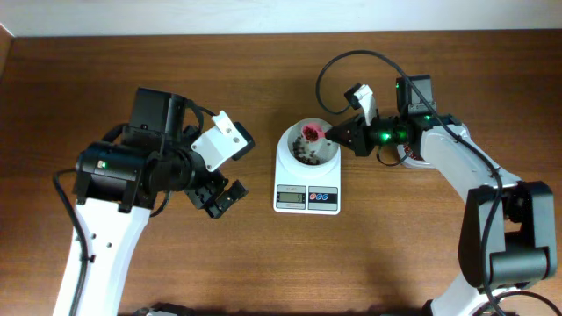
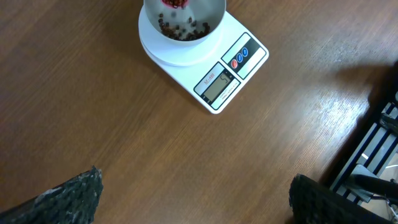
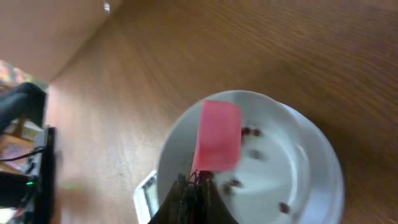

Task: Scoop and weigh 50g on scale
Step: 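Tip the pink scoop over the white bowl to pour beans in, then move the empty scoop with the right gripper back to the bean tub, then dip the pink scoop into the red beans with the right gripper, then lift the filled scoop and carry it over the white bowl, then tip the pink scoop over the bowl to pour more beans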

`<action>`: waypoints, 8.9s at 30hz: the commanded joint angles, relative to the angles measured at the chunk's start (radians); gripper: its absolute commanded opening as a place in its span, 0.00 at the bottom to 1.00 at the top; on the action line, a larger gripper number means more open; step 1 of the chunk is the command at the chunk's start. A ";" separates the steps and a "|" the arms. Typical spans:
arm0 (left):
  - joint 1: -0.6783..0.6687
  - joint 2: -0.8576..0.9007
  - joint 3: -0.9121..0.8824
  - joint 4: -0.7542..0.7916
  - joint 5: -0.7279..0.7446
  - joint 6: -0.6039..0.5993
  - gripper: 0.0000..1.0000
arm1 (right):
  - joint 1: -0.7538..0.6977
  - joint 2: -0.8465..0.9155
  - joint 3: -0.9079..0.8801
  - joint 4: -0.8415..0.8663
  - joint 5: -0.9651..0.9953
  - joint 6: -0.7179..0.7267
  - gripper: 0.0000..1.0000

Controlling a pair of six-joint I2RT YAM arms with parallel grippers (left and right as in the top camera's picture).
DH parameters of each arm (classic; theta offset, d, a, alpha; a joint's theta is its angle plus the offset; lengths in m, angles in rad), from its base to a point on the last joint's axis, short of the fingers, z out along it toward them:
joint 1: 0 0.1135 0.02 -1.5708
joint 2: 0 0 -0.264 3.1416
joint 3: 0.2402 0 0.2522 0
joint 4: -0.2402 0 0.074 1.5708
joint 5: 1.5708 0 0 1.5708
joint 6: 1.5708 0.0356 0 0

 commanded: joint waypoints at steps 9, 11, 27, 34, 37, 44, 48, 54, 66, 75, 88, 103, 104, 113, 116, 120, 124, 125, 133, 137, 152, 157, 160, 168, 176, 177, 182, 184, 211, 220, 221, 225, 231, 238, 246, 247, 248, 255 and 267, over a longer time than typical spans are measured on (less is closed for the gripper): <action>0.005 -0.013 0.021 0.002 -0.004 0.015 0.99 | 0.013 -0.119 0.026 -0.020 0.195 -0.019 0.04; 0.005 -0.013 0.021 0.002 -0.004 0.015 0.99 | 0.030 -0.119 0.026 -0.032 0.272 -0.022 0.04; 0.005 -0.013 0.021 0.002 -0.004 0.015 0.99 | 0.111 -0.233 0.034 -0.134 0.388 -0.049 0.04; 0.005 -0.013 0.021 0.002 -0.004 0.015 0.99 | 0.197 -0.263 0.042 -0.175 0.566 -0.078 0.04; 0.005 -0.013 0.021 0.002 -0.004 0.015 0.99 | 0.213 -0.276 0.042 -0.166 0.671 -0.079 0.04; 0.005 -0.013 0.021 0.002 -0.004 0.015 0.99 | 0.212 -0.283 0.042 -0.213 0.682 -0.079 0.04; 0.005 -0.013 0.021 0.002 -0.004 0.015 0.99 | 0.206 -0.305 0.052 -0.201 0.546 -0.077 0.04; 0.005 -0.013 0.021 0.002 -0.004 0.015 0.99 | 0.184 -0.317 0.068 -0.239 0.672 -0.062 0.04; 0.005 -0.013 0.021 0.002 -0.004 0.015 0.99 | -0.207 -0.466 0.091 -0.491 0.806 0.110 0.04; 0.005 -0.013 0.021 0.002 -0.004 0.015 0.99 | -0.350 -0.428 0.087 -0.517 0.904 0.174 0.04; 0.005 -0.013 0.021 0.002 -0.004 0.015 0.99 | -0.350 -0.229 0.075 -0.378 0.943 0.221 0.04; 0.005 -0.013 0.021 0.002 -0.004 0.015 0.99 | -0.350 -0.095 0.075 -0.357 0.782 0.209 0.04; 0.005 -0.013 0.021 0.002 -0.004 0.015 0.99 | -0.350 -0.095 0.075 -0.357 0.744 0.189 0.04; 0.005 -0.013 0.021 0.002 -0.004 0.015 0.99 | -0.371 -0.095 0.069 -0.408 0.633 0.169 0.04; 0.005 -0.013 0.021 0.002 -0.004 0.015 0.99 | -0.430 -0.095 0.038 -0.408 0.546 0.169 0.04; 0.005 -0.013 0.021 0.002 -0.004 0.015 0.99 | -0.505 -0.095 -0.006 -0.391 0.446 0.168 0.04; 0.005 -0.013 0.021 0.002 -0.004 0.015 0.99 | -0.524 -0.095 -0.061 -0.333 0.348 0.169 0.04; 0.005 -0.013 0.021 0.002 -0.004 0.015 0.99 | -0.524 -0.095 -0.073 -0.323 0.330 0.169 0.04; 0.005 -0.013 0.021 0.002 -0.004 0.015 0.99 | -0.524 -0.031 -0.101 -0.273 0.254 0.171 0.04; 0.005 -0.013 0.021 0.002 -0.004 0.015 0.99 | -0.528 0.016 -0.101 -0.260 0.153 0.170 0.04; 0.005 -0.013 0.021 0.002 -0.004 0.015 0.99 | -0.716 -0.055 -0.098 -0.268 0.019 0.135 0.04; 0.005 -0.013 0.021 0.002 -0.004 0.015 0.99 | -0.718 -0.062 -0.098 -0.267 -0.086 0.136 0.04; 0.005 -0.013 0.021 0.002 -0.004 0.015 0.99 | -0.719 -0.062 -0.098 -0.267 -0.124 0.144 0.04; 0.005 -0.013 0.021 0.002 -0.004 0.015 0.99 | -0.746 -0.062 -0.098 -0.267 -0.192 0.163 0.04; 0.005 -0.013 0.021 0.002 -0.004 0.015 0.99 | -0.755 -0.062 -0.099 -0.286 -0.283 0.174 0.04; 0.005 -0.013 0.021 0.002 -0.004 0.015 0.99 | -0.755 -0.062 -0.099 -0.286 -0.309 0.174 0.04; 0.005 -0.013 0.021 0.002 -0.004 0.015 0.99 | -0.755 -0.062 -0.099 -0.287 -0.344 0.196 0.04; 0.005 -0.013 0.021 0.002 -0.004 0.015 0.99 | -0.747 -0.062 -0.099 -0.290 -0.358 0.196 0.04; 0.005 -0.013 0.021 0.002 -0.004 0.015 0.99 | -0.347 -0.062 -0.099 -0.247 -0.373 0.294 0.04; 0.005 -0.013 0.021 0.002 -0.004 0.015 0.99 | -0.237 -0.062 -0.099 -0.213 -0.372 0.349 0.04; 0.005 -0.013 0.021 0.002 -0.004 0.015 0.99 | -0.224 -0.062 -0.099 -0.193 -0.372 0.375 0.04; 0.005 -0.013 0.021 0.002 -0.004 0.015 0.99 | -0.187 -0.062 -0.099 -0.117 -0.371 0.442 0.04; 0.005 -0.013 0.021 0.002 -0.004 0.015 0.99 | -0.151 -0.062 -0.099 -0.042 -0.334 0.493 0.04; 0.005 -0.013 0.021 0.002 -0.004 0.015 0.99 | -0.119 -0.062 -0.099 0.131 -0.171 0.495 0.04; 0.005 -0.013 0.021 0.002 -0.004 0.015 0.99 | -0.077 -0.062 -0.099 0.171 -0.153 0.297 0.04; 0.005 -0.013 0.021 0.002 -0.004 0.015 0.99 | -0.075 -0.062 -0.099 0.171 -0.144 0.283 0.04; 0.005 -0.013 0.021 0.002 -0.004 0.015 0.99 | -0.074 -0.062 -0.099 0.170 -0.137 0.284 0.04; 0.005 -0.013 0.021 0.002 -0.004 0.015 0.99 | -0.074 -0.062 -0.099 0.143 0.000 0.304 0.04; 0.005 -0.013 0.021 0.002 -0.004 0.015 0.99 | -0.074 -0.062 -0.099 0.166 -0.093 0.235 0.04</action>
